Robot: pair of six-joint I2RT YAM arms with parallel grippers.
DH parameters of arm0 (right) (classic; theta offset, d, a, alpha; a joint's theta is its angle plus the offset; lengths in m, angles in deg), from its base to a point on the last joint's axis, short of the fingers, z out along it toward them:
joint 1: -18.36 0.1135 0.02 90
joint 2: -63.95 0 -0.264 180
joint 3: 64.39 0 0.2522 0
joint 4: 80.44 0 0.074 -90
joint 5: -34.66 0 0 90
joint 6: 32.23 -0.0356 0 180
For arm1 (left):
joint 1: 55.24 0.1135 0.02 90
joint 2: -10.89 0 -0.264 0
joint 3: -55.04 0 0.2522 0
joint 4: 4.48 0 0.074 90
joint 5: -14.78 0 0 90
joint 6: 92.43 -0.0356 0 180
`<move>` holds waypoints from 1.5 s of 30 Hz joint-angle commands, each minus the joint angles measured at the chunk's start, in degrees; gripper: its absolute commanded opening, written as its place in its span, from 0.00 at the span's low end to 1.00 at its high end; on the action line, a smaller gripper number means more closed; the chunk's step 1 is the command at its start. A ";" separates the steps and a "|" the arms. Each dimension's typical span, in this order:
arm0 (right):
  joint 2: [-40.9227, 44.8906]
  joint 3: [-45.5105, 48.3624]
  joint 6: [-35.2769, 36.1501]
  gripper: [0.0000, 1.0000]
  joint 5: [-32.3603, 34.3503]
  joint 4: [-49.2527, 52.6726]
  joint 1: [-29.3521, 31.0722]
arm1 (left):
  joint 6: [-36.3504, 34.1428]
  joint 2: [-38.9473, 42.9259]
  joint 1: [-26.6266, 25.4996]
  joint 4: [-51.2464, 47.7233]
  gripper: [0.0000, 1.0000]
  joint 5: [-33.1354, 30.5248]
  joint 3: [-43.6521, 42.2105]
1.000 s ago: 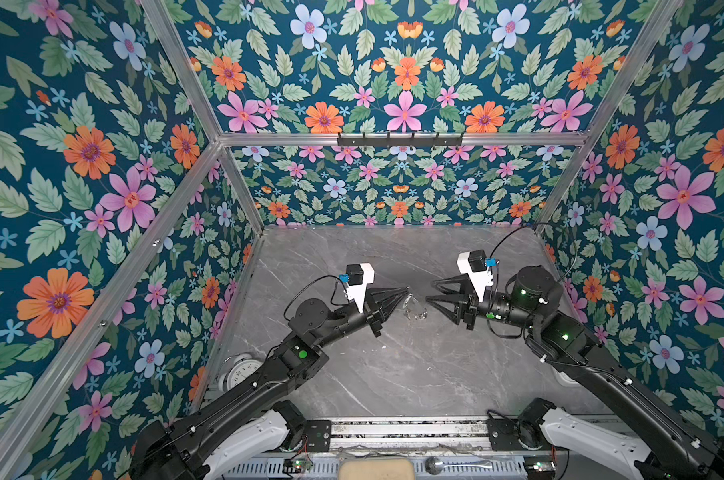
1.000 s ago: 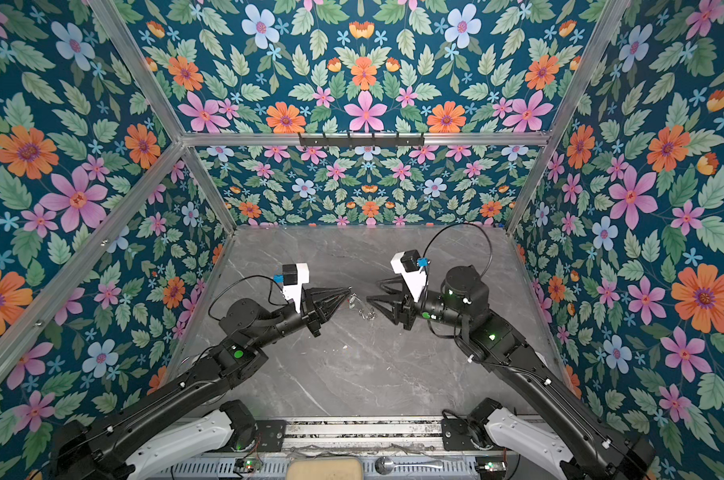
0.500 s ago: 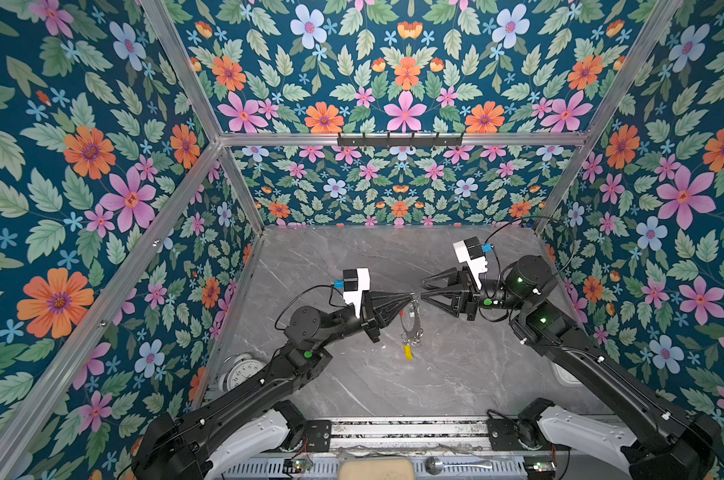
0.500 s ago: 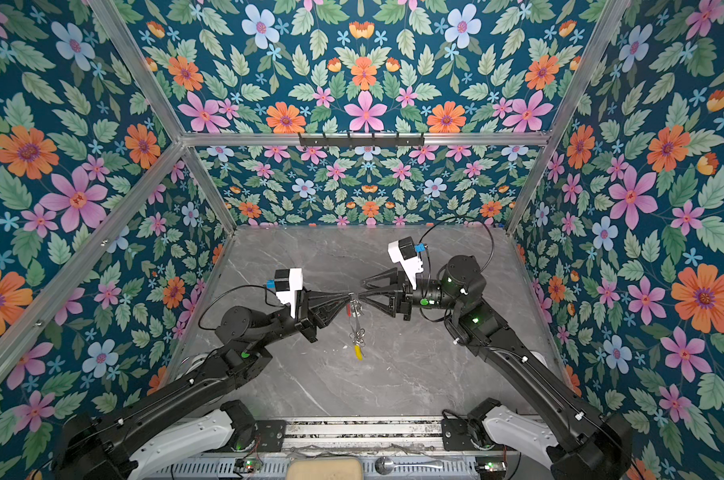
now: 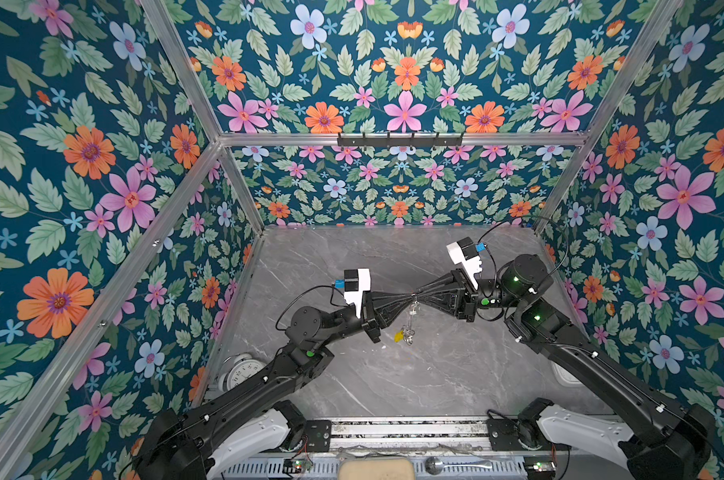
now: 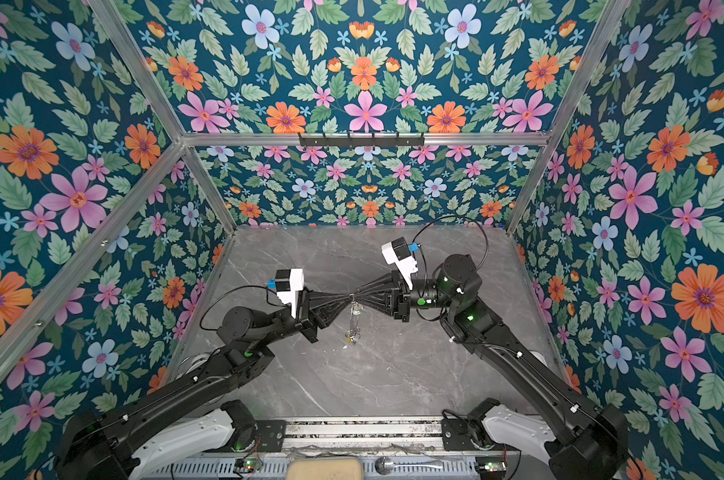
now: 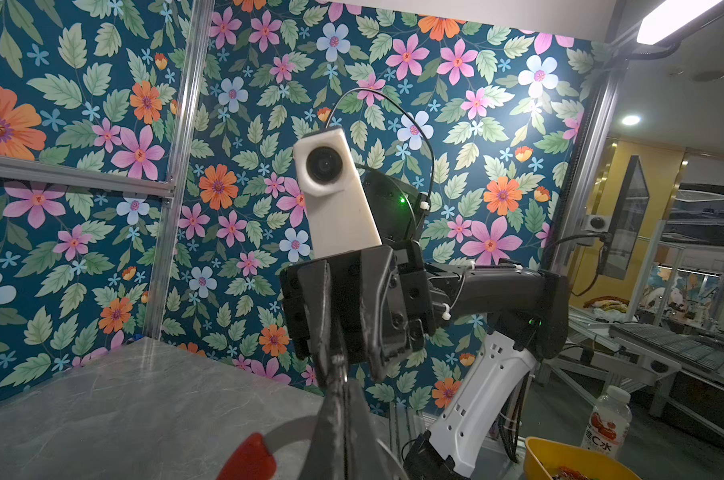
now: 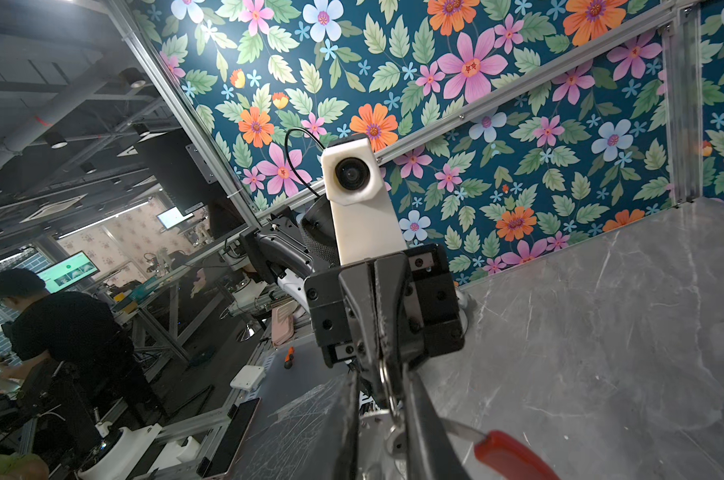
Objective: Remove the keys from the keyring
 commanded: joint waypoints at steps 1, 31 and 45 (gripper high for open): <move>-0.17 -0.53 1.15 0.18 -0.19 0.37 0.40 | 0.16 -0.03 0.03 3.17 0.00 0.42 0.12; 2.46 -13.47 23.59 0.00 13.43 43.98 1.46 | 5.86 -0.39 3.47 -13.20 0.44 9.83 5.43; 0.52 -19.77 30.47 0.00 19.93 53.44 5.03 | 9.53 -4.94 4.70 -16.20 0.35 17.20 9.62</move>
